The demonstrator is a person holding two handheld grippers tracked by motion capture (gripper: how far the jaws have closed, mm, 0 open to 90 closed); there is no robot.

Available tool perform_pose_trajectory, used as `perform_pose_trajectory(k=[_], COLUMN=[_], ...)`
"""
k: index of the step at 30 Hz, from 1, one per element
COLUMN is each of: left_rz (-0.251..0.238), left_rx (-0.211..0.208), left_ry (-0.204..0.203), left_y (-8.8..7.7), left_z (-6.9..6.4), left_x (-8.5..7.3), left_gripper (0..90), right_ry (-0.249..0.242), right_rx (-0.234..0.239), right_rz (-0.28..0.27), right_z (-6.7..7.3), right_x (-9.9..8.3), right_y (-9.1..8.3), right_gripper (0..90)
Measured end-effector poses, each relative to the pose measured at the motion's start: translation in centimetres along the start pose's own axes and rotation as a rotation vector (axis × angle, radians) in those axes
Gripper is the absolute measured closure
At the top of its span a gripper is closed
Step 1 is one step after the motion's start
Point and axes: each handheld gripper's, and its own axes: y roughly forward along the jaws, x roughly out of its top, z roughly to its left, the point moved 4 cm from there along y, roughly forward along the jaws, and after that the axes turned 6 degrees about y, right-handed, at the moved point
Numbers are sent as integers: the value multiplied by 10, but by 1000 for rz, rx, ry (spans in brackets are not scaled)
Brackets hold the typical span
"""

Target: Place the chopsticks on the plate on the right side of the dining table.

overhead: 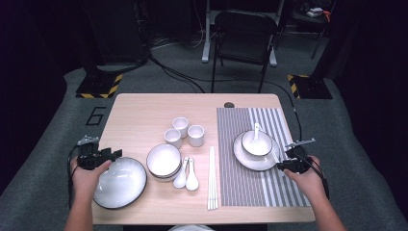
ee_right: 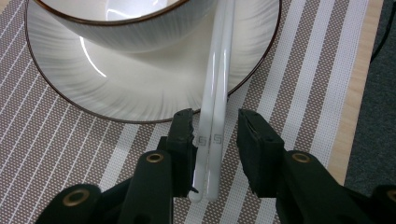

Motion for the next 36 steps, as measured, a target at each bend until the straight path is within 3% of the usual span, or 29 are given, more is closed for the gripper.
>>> perform_pose_trajectory(k=[21, 36], left_rz=[1, -1], left_rx=[-5, -5], left_ry=[-15, -23], left_y=[1, 2], left_z=[0, 1], left_x=[-1, -2], left_gripper=[437, 437], right_ry=[-23, -44], right_rx=[7, -23], right_rz=[32, 45], right_z=[-1, -6], right_x=[-11, -10], right_y=[5, 5], right_gripper=[706, 748])
